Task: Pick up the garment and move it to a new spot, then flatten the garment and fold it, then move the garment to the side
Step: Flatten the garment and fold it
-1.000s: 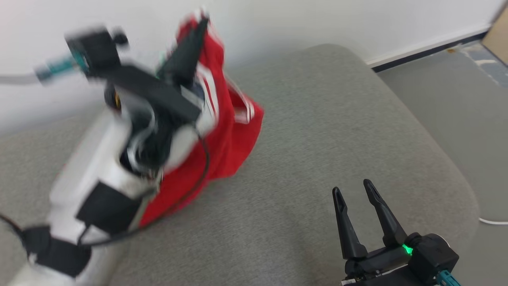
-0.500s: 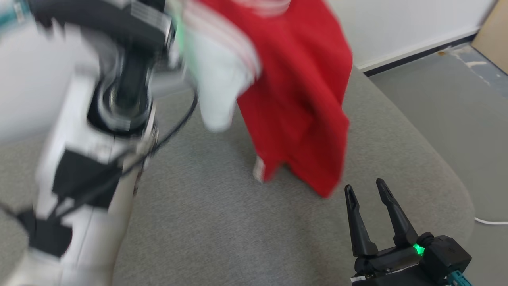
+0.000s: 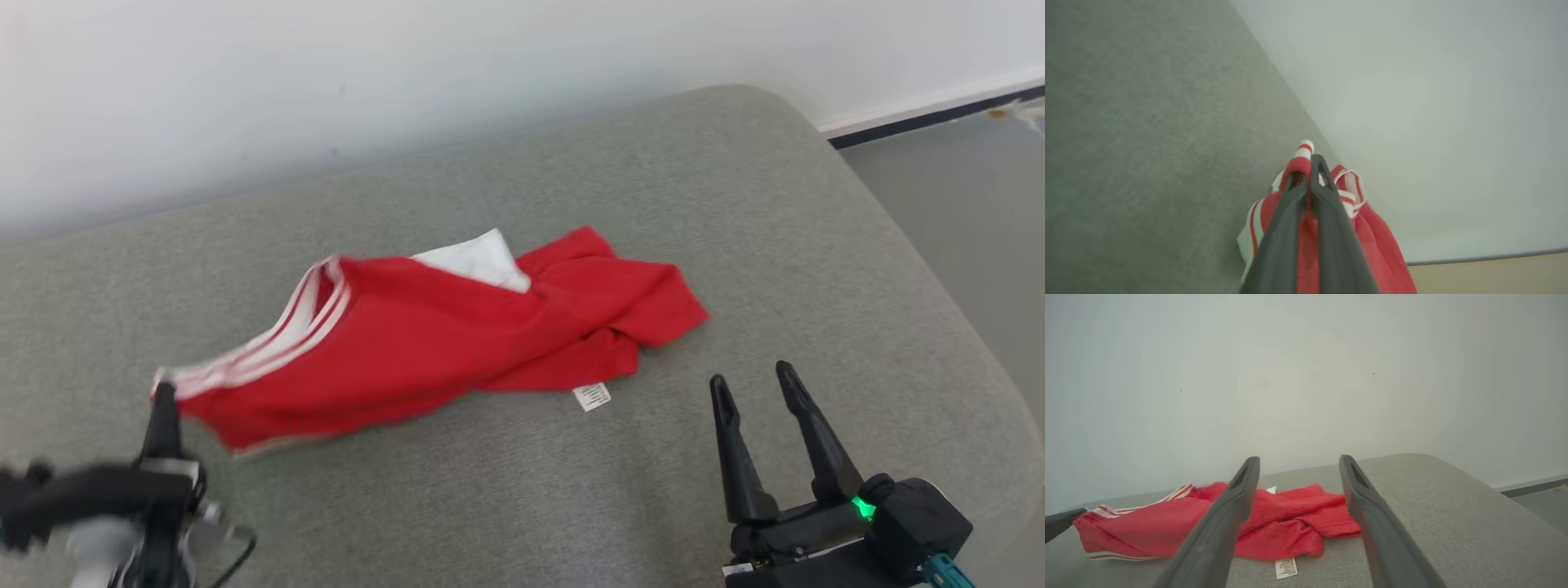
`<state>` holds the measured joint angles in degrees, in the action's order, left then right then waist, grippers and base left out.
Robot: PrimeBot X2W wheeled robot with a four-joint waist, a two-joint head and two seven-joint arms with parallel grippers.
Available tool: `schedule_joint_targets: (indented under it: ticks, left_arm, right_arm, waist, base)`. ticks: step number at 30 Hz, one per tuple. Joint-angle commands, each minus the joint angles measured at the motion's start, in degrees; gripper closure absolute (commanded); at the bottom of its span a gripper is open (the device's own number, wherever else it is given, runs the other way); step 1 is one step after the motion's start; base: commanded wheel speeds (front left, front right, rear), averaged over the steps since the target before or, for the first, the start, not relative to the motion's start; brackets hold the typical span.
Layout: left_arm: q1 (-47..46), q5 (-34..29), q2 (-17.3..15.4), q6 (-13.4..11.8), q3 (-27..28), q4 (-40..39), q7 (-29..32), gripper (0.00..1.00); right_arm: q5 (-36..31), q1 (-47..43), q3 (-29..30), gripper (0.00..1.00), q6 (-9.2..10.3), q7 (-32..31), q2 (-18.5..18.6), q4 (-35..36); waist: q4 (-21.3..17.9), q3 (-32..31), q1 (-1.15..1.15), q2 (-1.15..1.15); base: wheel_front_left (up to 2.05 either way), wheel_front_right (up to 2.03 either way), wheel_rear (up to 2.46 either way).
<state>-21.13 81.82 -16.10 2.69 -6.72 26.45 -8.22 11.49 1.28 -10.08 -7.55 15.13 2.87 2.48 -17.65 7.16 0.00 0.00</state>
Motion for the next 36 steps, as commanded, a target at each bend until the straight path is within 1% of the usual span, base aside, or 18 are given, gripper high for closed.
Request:
schedule_joint_targets:
  ticks: [1,4,6,8,10,11,12,13,14,16,18,24,27,28,29,30,33,36]
  left_arm:
    - [2.8,0.2,-0.8,0.5,0.9,-0.2,-1.1,1.00]
    - [7.6,-2.0,-2.4,1.6,0.9,-1.2,-2.9,1.00]
    - [10.1,-4.6,-3.9,2.2,-0.1,-2.0,-3.8,1.00]
    - [12.2,-7.7,-5.1,2.3,-1.4,-2.3,-4.4,1.00]
    - [13.7,-10.1,-5.9,1.8,-2.4,-2.3,-5.0,1.00]
    - [13.7,-10.1,-5.9,1.8,-2.4,-2.3,-5.0,1.00]
    - [14.8,-13.0,-7.1,1.1,-3.4,-1.9,-5.5,1.00]
    - [14.8,-13.0,-7.1,1.1,-3.4,-1.9,-5.5,1.00]
    - [15.3,-14.7,-7.8,0.7,-4.0,-1.6,-5.6,1.00]
    - [16.2,-16.2,-7.9,0.3,-4.3,-0.9,-6.0,1.00]
    - [17.1,-18.2,-8.8,-0.1,-4.7,-0.4,-6.3,1.00]
    - [20.0,-24.9,-10.0,-1.3,-3.6,-0.7,-6.9,1.00]
    - [21.1,-28.3,-9.0,-1.9,-1.0,-1.9,-7.0,1.00]
    - [21.3,-29.1,-8.6,-2.1,0.2,-2.5,-6.9,0.92]
    - [21.4,-30.4,-8.1,-2.3,1.8,-3.6,-6.9,0.60]
    - [21.2,-32.0,-7.8,-2.6,3.7,-5.1,-7.0,0.00]
    - [21.3,-36.7,-6.1,-2.3,7.2,-9.5,-7.0,0.00]
    - [19.4,-42.5,-6.0,-2.2,8.9,-14.5,-7.0,0.00]
  right_arm:
    - [-0.4,-0.3,0.4,0.00,0.12,0.1,0.0,0.2]
    - [-0.7,-0.6,1.0,0.00,0.12,0.1,0.0,0.3]
    - [-1.0,-0.7,1.2,0.00,0.12,0.1,0.0,0.3]
    - [-1.2,-0.7,1.2,0.00,0.12,0.1,0.0,0.2]
    - [-1.4,-0.6,1.2,0.00,0.12,0.1,0.0,0.0]
    - [-1.4,-0.6,1.2,0.00,0.12,0.1,0.0,0.0]
    - [-1.5,-0.3,1.1,0.00,0.12,0.1,0.0,-0.1]
    - [-1.5,-0.3,1.1,0.00,0.12,0.1,0.0,-0.1]
    - [-1.5,-0.1,1.2,0.00,0.12,0.1,0.0,-0.1]
    - [-1.7,0.0,1.1,0.00,0.12,0.1,0.0,-0.2]
    - [-1.7,0.1,1.0,0.00,0.12,0.1,0.0,-0.3]
    - [-2.0,-0.4,1.5,0.00,0.13,0.1,0.0,-0.4]
    - [-2.1,-0.8,1.6,0.00,0.13,0.1,0.0,-0.5]
    - [-2.0,-0.8,1.5,0.00,0.13,0.1,0.0,-0.5]
    - [-2.0,-0.8,1.6,0.00,0.13,0.1,0.0,-0.6]
    - [-2.0,-0.8,1.6,0.00,0.13,0.1,0.0,-0.5]
    - [-2.1,-0.9,1.5,0.00,0.13,0.1,0.0,-0.6]
    - [-2.2,-0.8,1.1,0.00,0.13,0.1,0.0,-0.8]
  waist:
    - [1.3,0.6,0.00,0.00]
    - [2.6,1.1,0.00,0.00]
    - [3.5,1.4,0.00,0.00]
    - [4.4,1.5,0.00,0.00]
    - [5.1,1.7,0.00,0.00]
    - [5.1,1.7,0.00,0.00]
    - [5.6,1.7,0.00,0.00]
    - [5.6,1.7,0.00,0.00]
    - [5.8,1.8,0.00,0.00]
    - [6.0,1.8,0.00,0.00]
    - [6.1,1.8,0.00,0.00]
    - [6.3,1.7,0.00,0.00]
    - [6.5,1.5,0.00,0.00]
    - [6.5,1.5,0.00,0.00]
    - [6.5,1.4,0.00,0.00]
    - [6.5,1.3,0.00,0.00]
    - [6.6,1.0,0.00,0.00]
    - [6.6,0.9,0.00,0.00]
  base:
    - [0.00,0.00,0.00]
    - [0.00,0.00,0.00]
    - [0.00,0.00,0.00]
    - [0.00,0.00,0.00]
    - [0.00,0.00,0.00]
    - [0.00,0.00,0.00]
    - [0.00,0.00,0.00]
    - [0.00,0.00,0.00]
    - [0.00,0.00,0.00]
    - [0.00,0.00,0.00]
    - [0.00,0.00,0.00]
    - [0.00,0.00,0.00]
    - [0.00,0.00,0.00]
    - [0.00,0.00,0.00]
    - [0.00,0.00,0.00]
    - [0.00,0.00,0.00]
    - [0.00,0.00,0.00]
    - [0.00,0.00,0.00]
